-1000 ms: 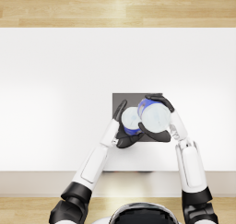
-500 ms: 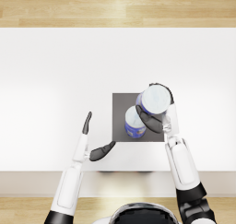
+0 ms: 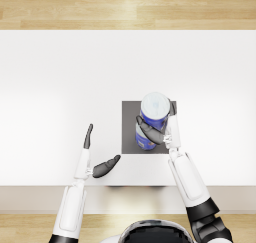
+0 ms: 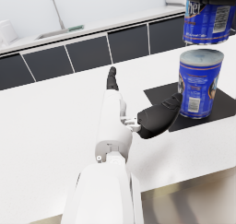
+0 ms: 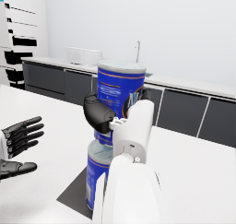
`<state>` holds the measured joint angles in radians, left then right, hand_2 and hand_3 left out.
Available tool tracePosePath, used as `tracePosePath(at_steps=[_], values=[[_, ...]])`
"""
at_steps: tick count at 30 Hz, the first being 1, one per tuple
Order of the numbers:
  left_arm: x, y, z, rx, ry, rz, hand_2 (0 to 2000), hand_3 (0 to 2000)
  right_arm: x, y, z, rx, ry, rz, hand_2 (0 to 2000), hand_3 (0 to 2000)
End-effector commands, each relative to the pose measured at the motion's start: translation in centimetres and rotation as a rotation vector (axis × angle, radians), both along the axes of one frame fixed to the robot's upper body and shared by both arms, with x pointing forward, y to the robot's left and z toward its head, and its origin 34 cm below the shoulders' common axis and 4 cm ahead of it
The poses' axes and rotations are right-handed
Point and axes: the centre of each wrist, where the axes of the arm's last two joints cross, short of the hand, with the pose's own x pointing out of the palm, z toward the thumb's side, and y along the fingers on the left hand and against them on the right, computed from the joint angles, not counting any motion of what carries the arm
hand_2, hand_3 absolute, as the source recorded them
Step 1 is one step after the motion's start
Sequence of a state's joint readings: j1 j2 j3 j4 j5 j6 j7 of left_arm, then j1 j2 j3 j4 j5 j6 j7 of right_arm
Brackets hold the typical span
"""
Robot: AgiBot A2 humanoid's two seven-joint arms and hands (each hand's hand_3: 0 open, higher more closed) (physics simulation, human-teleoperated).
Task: Pick up the blue can on the left and place it in the middle, then pick up the blue can on the right and place it on top of the can in the middle
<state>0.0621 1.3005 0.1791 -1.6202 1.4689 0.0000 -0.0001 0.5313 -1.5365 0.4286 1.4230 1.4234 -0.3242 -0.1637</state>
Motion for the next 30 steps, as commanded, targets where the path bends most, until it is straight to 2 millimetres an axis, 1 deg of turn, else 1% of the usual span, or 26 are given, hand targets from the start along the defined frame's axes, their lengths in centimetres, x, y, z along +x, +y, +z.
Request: tracePosePath(at_steps=[1, 3, 6, 7, 8, 10, 11, 14, 19, 20, 21, 24, 25, 26, 30], values=[[0.3, -0.2, 0.3, -0.007, -0.012, -0.001, 0, 0, 0.5, 0.2, -0.6, -0.009, 0.029, -0.005, 2000, 1520], [0.2, -0.5, 0.3, -0.01, -0.012, -0.01, 0, 0, 0.5, 0.3, -1.3, -0.018, 0.054, -0.004, 2000, 1520], [0.2, -0.6, 0.3, -0.016, -0.012, -0.01, 0, 0, 0.5, 0.2, -1.6, -0.013, 0.064, -0.012, 2000, 1520], [0.2, -0.6, 0.3, -0.018, -0.012, -0.008, 0, 0, 0.5, 0.2, -1.5, -0.009, 0.057, -0.013, 639, 1193], [0.2, -0.8, 0.3, -0.02, -0.012, -0.014, 0, 0, 0.5, 0.1, -1.5, 0.002, 0.06, -0.039, 0, 867], [0.2, -0.9, 0.4, -0.024, -0.016, -0.015, 0, 0, 0.5, 0.0, -1.3, 0.025, 0.064, -0.088, 0, 213], [0.3, -0.9, 0.5, -0.028, -0.02, -0.012, 0, 0, 0.4, 0.0, -1.2, 0.033, 0.062, -0.101, 0, 0], [0.4, -1.4, 1.2, -0.04, -0.046, -0.024, 0, 0, 0.0, 0.1, -0.4, 0.059, 0.037, -0.115, 0, 0], [1.0, -2.2, 2.7, -0.065, -0.097, -0.036, 0, 0, -0.9, -0.1, 2.6, 0.129, -0.061, -0.119, 0, 0], [1.1, -2.4, 2.9, -0.07, -0.104, -0.04, 0, 0, -0.9, -0.2, 3.0, 0.111, -0.081, -0.11, 0, 0], [1.2, -2.4, 3.0, -0.073, -0.108, -0.038, 0, 0, -1.0, -0.3, 3.5, 0.142, -0.087, -0.12, 0, 0], [1.4, -2.6, 3.7, -0.085, -0.133, -0.039, 0, 0, -1.2, -0.5, 4.4, 0.157, -0.119, -0.123, 0, 0], [1.5, -2.6, 4.0, -0.09, -0.144, -0.036, 0, 0, -1.3, -1.1, 4.5, -0.289, -0.28, 0.024, 0, 0], [1.6, -2.6, 4.3, -0.095, -0.155, -0.034, 0, 0, -1.4, -0.8, 5.2, 0.073, -0.185, -0.094, 0, 0], [2.3, -3.0, 5.8, -0.118, -0.208, -0.036, 0, 0, -2.4, -1.2, 7.4, 0.118, -0.264, -0.096, 0, 0]])
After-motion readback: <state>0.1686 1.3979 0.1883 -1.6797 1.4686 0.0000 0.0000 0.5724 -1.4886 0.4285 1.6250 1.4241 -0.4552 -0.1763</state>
